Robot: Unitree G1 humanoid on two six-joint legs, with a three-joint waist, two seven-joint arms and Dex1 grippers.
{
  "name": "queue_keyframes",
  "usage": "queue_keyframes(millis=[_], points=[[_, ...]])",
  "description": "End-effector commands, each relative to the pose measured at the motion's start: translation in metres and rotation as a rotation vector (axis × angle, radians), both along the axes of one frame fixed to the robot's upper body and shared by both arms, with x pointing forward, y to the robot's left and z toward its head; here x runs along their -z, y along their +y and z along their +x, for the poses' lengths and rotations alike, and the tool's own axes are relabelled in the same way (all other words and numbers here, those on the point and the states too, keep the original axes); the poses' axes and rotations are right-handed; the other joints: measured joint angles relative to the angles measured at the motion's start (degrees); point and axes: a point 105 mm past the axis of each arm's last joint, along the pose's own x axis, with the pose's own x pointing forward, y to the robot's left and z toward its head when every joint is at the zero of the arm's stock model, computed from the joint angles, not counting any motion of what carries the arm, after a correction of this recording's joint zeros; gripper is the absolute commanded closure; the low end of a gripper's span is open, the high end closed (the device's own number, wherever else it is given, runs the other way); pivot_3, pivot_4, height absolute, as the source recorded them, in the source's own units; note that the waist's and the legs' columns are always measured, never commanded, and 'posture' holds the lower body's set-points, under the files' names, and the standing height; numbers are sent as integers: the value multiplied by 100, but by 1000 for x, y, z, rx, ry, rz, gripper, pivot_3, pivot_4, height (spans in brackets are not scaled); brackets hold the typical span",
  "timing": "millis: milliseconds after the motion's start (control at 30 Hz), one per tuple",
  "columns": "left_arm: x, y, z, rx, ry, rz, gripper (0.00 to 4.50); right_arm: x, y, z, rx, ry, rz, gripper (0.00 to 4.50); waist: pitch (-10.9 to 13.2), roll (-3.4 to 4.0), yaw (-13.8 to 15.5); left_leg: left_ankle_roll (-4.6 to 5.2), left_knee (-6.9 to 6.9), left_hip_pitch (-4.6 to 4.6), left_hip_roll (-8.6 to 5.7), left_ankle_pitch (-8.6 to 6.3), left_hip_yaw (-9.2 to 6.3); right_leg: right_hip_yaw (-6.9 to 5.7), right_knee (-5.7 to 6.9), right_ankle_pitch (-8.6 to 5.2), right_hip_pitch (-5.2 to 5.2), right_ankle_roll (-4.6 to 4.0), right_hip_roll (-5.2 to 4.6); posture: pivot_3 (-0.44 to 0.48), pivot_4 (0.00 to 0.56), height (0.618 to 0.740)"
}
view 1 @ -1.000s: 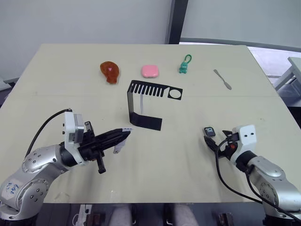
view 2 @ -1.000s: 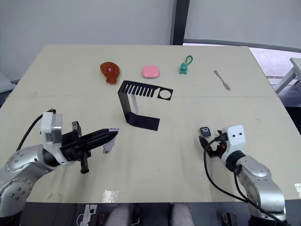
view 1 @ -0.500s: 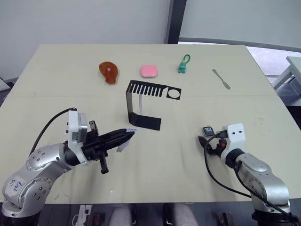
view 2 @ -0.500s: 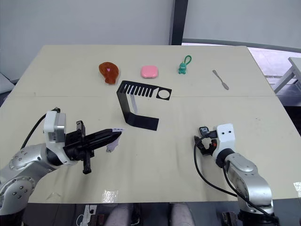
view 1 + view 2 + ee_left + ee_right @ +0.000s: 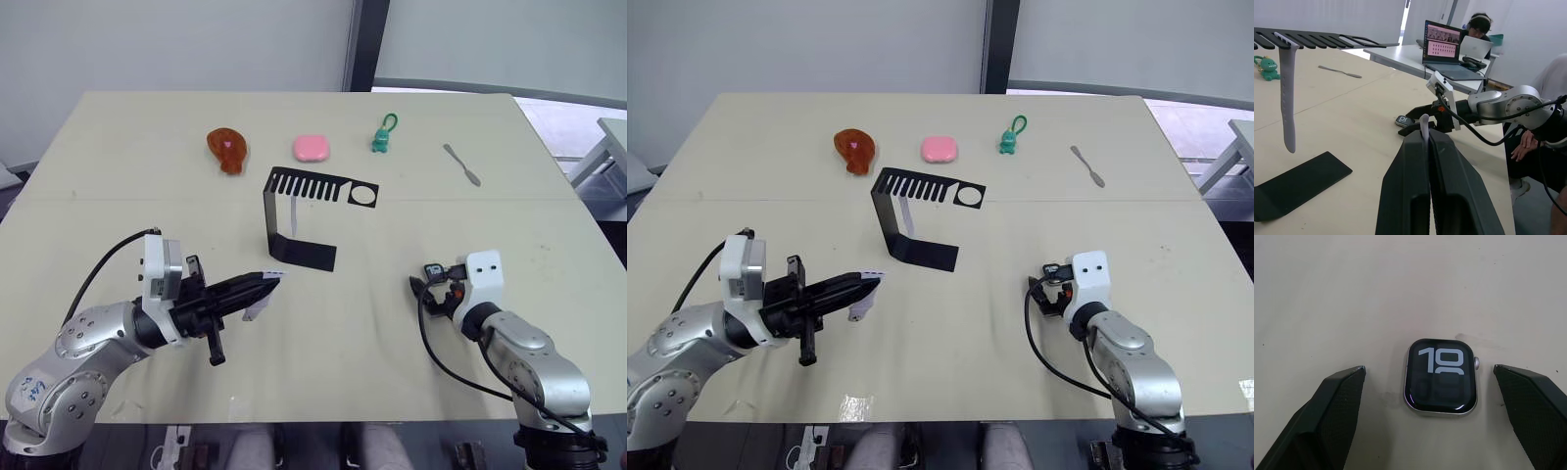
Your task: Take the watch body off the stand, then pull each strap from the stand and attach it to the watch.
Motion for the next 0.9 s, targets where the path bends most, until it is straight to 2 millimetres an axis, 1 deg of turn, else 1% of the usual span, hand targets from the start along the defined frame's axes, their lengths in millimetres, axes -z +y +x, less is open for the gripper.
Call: queue_keyframes(millis=[33,133,267,600,700,733,833,867,900], points=[[-5,-4,-4,28,-33,-7,4500,5,-5,-2,10,20,8,48,0,0,-1,0,0,0,0,0,0,0,0,0,0,0,0,0,150,740],[-4,-5,-4,33,-30,-8,4500,7,-9,-1,24,25,14,48,0,-1,0,0,0,0,0,0,0,0,-1,0,0,0,0,0,150,740],[-5,-6,-2,26,-45,-14,4500,11,-8,-1,-3,41,5,48,-3,-5,0,1,1,1,-1,-1,0,0,-1,0,4,0,0,0,150,740],[-5,-7,0,24,-49,-16,4500,18,-11,-2,12,66,-2,48,-7,-12,1,1,1,2,0,-1,-1,-1,-3,0,6,0,-1,0,150,740],[-5,-7,0,23,-48,-15,4500,21,-11,-2,13,69,5,852,-9,-15,1,1,0,2,0,-1,-2,-1,-4,0,6,0,-1,0,150,740],[-5,-7,0,24,-47,-15,4500,22,-11,-2,14,71,9,1229,-9,-15,1,1,0,2,0,-1,-2,-1,-4,0,6,0,-1,0,150,740],[-6,-6,0,21,-49,-13,4500,26,-11,-4,17,88,25,2686,-10,-16,0,1,-1,2,1,-1,-3,-2,-5,0,6,0,-1,0,150,740],[-6,-6,0,20,-50,-13,4500,26,-12,-4,17,90,26,3003,-11,-18,0,1,-1,3,1,-1,-3,-2,-5,0,7,0,-1,0,150,740],[-6,-6,0,18,-50,-12,4500,26,-12,-3,16,89,25,2990,-12,-19,0,1,0,3,1,-1,-3,-2,-5,0,7,0,-1,0,150,740]])
